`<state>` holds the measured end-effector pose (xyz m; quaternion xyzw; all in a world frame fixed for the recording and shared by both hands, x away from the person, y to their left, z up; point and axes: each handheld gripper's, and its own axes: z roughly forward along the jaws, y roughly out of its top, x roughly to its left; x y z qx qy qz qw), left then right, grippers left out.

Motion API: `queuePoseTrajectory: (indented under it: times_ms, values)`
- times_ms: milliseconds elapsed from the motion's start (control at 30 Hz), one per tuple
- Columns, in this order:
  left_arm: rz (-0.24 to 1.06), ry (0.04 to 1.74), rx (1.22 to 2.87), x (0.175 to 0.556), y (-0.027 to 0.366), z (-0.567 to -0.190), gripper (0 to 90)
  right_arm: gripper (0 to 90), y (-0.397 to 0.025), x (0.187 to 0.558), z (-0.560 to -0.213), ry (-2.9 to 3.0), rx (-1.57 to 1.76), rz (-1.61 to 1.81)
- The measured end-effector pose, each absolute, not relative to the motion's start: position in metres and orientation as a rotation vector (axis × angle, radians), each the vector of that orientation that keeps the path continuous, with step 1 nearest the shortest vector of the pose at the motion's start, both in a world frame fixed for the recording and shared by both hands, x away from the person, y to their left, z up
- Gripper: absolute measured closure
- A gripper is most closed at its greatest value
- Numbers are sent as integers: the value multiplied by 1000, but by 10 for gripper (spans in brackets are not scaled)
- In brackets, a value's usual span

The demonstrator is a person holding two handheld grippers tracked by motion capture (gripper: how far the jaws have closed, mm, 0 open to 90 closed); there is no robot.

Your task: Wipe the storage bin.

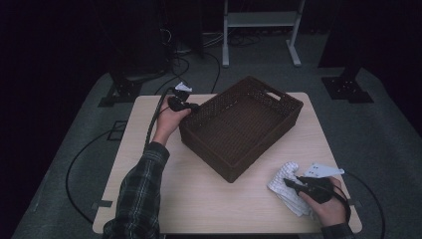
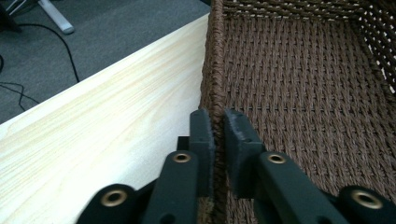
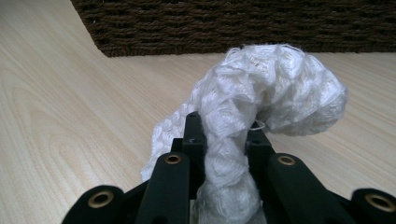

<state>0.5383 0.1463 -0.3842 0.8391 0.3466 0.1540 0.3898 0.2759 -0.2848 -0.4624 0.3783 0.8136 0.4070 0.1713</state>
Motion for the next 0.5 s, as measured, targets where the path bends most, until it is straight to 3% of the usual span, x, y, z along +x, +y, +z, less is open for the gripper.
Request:
queuePoseTrajectory:
  times_ms: [500]
  values:
    - [385,946,2102,520,164,-383,840,759,-285,275,-462,2309,1070,1148]
